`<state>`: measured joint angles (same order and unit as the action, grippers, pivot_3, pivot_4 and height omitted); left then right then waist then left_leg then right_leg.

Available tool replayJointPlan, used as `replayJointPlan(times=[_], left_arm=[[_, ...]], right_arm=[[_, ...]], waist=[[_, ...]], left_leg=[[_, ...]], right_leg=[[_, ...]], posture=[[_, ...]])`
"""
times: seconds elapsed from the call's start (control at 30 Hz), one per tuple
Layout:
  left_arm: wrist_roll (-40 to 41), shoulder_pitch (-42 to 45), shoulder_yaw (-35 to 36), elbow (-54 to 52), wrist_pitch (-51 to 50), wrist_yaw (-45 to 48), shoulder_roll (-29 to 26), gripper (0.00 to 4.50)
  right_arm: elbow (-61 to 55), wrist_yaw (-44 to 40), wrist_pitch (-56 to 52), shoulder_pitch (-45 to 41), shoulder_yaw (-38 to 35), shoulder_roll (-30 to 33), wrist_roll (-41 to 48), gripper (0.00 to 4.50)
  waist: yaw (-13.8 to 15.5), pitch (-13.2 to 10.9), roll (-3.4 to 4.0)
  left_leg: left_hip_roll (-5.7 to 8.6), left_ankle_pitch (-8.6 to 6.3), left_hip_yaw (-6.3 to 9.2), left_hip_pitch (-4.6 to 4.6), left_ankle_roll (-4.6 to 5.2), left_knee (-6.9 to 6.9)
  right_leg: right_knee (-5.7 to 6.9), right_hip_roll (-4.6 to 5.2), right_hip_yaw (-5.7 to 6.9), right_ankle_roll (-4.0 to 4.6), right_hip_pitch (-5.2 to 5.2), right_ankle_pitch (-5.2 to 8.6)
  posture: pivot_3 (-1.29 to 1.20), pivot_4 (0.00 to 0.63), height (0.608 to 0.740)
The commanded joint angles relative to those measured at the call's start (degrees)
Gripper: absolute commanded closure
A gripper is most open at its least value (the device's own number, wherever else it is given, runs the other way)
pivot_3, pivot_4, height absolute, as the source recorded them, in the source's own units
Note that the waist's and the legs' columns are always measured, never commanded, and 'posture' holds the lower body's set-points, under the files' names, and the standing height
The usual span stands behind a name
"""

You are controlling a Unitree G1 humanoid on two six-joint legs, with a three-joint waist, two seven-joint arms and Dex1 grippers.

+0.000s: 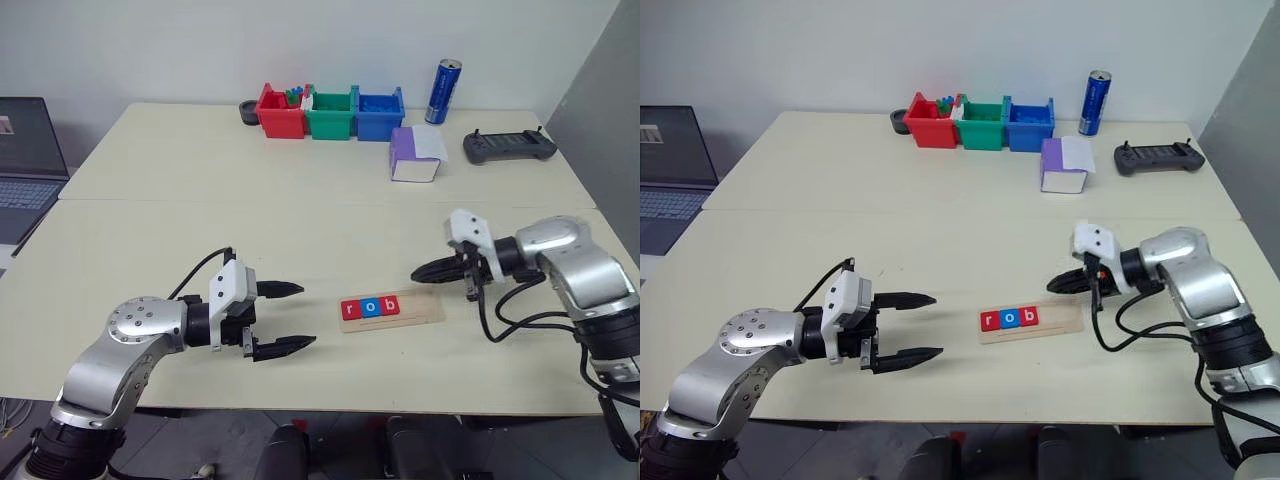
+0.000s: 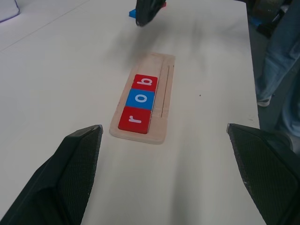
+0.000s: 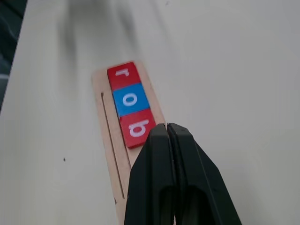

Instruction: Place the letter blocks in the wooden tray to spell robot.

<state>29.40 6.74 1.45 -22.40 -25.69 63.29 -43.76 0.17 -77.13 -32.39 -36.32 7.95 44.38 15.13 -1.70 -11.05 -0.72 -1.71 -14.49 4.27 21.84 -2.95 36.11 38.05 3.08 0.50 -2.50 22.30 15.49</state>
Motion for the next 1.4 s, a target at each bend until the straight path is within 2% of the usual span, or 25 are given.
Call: replayJointPlan(times=[0.03,0.1,0.2,0.53,0.73,1.4], left_arm=[[1.25,0.56,0.75,-1.61,0.39,0.47,-0.62,0.0],[1.23,0.46,0.71,-1.58,0.52,0.58,-0.54,0.0],[1.2,0.46,0.58,-1.46,0.69,0.72,-0.41,0.0],[0.62,1.52,0.01,0.55,1.6,2.16,-0.03,0.0],[0.23,2.73,-0.74,2.1,2.42,3.27,0.16,0.0],[-0.17,5.51,-3.0,4.92,3.97,4.82,0.35,0.0]], right_arm=[[-3.49,2.18,-3.67,2.22,-6.12,2.09,4.35,4.44],[-5.16,3.95,-5.77,4.71,-8.42,3.07,5.59,4.29],[-8.87,5.57,-8.89,9.14,-11.69,4.55,8.32,3.58],[-16.53,7.48,-14.56,19.06,-20.87,10.05,16.28,0.05],[-18.46,7.08,-14.01,22.26,-21.01,12.67,17.46,0.02],[-8.63,13.54,-6.95,29.41,-28.99,16.23,12.36,0.02]], waist=[[0.02,0.0,0.0],[0.03,0.0,0.0],[0.05,0.0,0.0],[-0.02,0.0,0.0],[0.02,0.0,-0.01],[0.02,0.01,-0.02]], left_leg=[[0.0,0.0,0.0,0.0,0.0,0.0],[0.0,0.0,0.0,0.01,0.0,0.0],[0.0,0.0,0.0,0.01,0.0,0.0],[0.0,0.0,-0.01,-0.02,0.01,0.01],[0.0,0.0,-0.01,-0.01,0.01,0.01],[0.0,0.0,-0.02,0.0,0.01,0.02]], right_leg=[[-0.01,0.0,0.0,0.0,0.0,0.0],[-0.01,0.0,0.0,0.0,0.0,0.0],[0.0,0.0,-0.01,0.0,0.0,0.0],[0.01,0.0,-0.01,-0.02,-0.02,0.01],[-0.01,0.0,0.0,-0.03,-0.02,0.01],[-0.01,0.0,-0.02,-0.1,-0.02,0.05]], posture=[[0.0,0.15,0.74],[0.0,0.15,0.74],[0.0,0.15,0.74],[0.0,0.15,0.74],[0.0,0.15,0.74],[0.0,0.15,0.74]])
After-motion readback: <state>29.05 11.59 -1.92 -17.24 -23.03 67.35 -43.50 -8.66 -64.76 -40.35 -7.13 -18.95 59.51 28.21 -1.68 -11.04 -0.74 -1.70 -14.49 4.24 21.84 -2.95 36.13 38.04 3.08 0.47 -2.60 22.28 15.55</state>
